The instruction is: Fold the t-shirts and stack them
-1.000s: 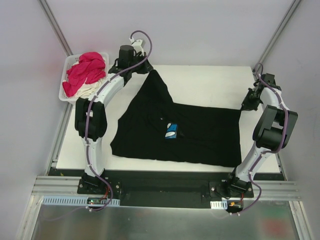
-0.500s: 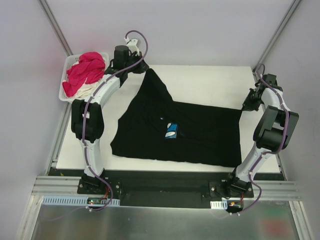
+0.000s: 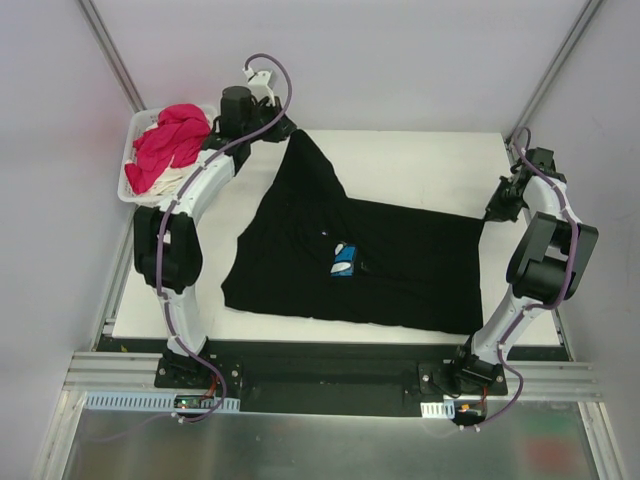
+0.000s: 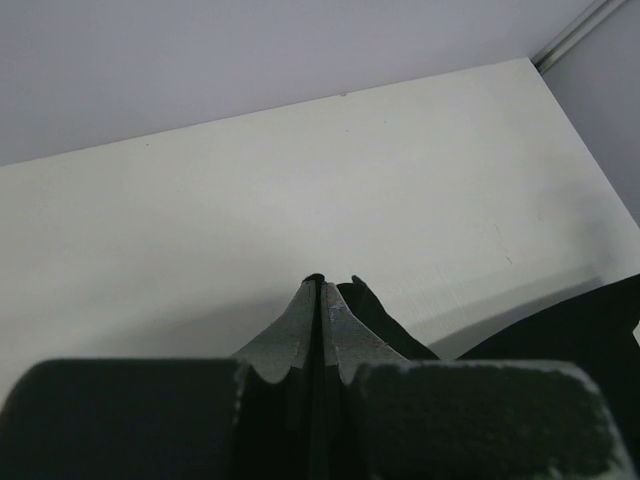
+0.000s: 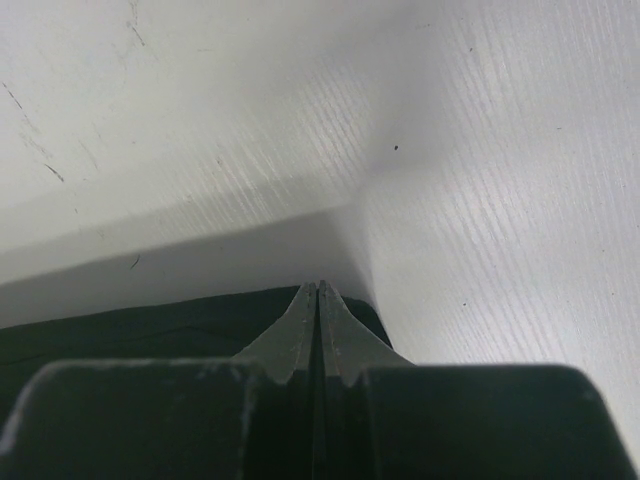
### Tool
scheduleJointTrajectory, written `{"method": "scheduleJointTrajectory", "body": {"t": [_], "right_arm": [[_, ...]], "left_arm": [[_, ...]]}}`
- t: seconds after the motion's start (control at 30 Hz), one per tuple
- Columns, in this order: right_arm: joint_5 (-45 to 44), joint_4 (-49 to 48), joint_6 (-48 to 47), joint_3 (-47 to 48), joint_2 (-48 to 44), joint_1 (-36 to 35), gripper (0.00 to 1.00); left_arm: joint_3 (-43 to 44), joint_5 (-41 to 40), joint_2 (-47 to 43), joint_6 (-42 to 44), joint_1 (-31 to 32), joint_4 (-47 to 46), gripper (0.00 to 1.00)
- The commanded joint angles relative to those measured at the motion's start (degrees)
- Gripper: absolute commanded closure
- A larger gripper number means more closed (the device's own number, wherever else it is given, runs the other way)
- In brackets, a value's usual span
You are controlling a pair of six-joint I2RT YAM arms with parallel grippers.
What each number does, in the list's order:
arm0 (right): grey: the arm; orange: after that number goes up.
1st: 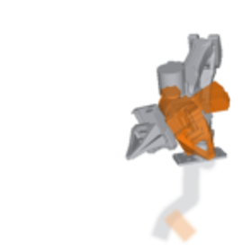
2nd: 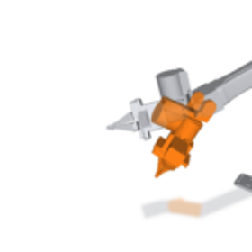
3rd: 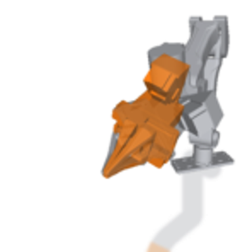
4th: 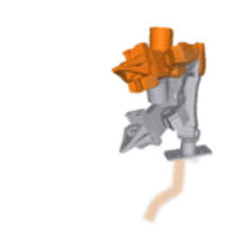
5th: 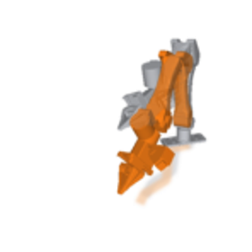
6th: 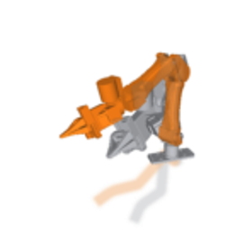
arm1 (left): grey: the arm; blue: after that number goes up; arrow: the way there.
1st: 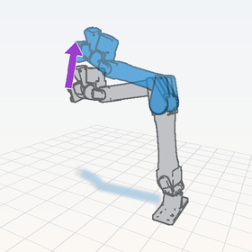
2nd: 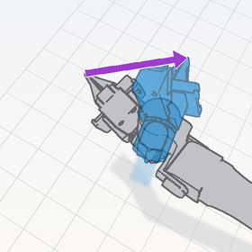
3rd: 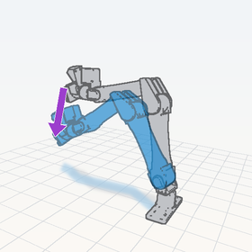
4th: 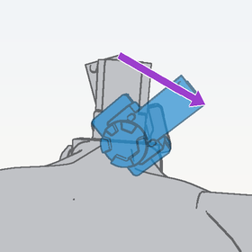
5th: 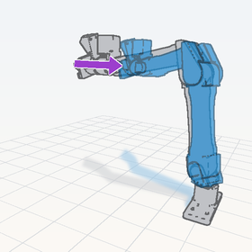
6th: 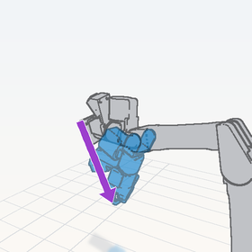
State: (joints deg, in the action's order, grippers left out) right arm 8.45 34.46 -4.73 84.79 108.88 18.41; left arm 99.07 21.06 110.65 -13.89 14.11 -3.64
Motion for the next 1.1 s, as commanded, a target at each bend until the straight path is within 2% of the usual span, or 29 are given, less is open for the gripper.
{"method": "scheduleJointTrajectory", "body": {"t": [0.0, 0.43, 1.07], "right_arm": [[0.25, -0.8, 0.16, 0.02, -4.03, 0.66, 0.99], [1.4, -0.8, 0.16, -0.68, -5.17, 0.66, 0.99], [0.26, -4.31, 0.42, -10.43, -13.69, 0.74, 0.99]], "left_arm": [[-1.24, 1.27, -4.21, 1.67, -1.45, -4.01, 1.0], [-3.44, 3.46, -5.97, 1.5, -1.8, -4.71, 1.0], [-21.8, 4.34, -21.61, 6.33, -1.8, -6.03, 1.0]]}}
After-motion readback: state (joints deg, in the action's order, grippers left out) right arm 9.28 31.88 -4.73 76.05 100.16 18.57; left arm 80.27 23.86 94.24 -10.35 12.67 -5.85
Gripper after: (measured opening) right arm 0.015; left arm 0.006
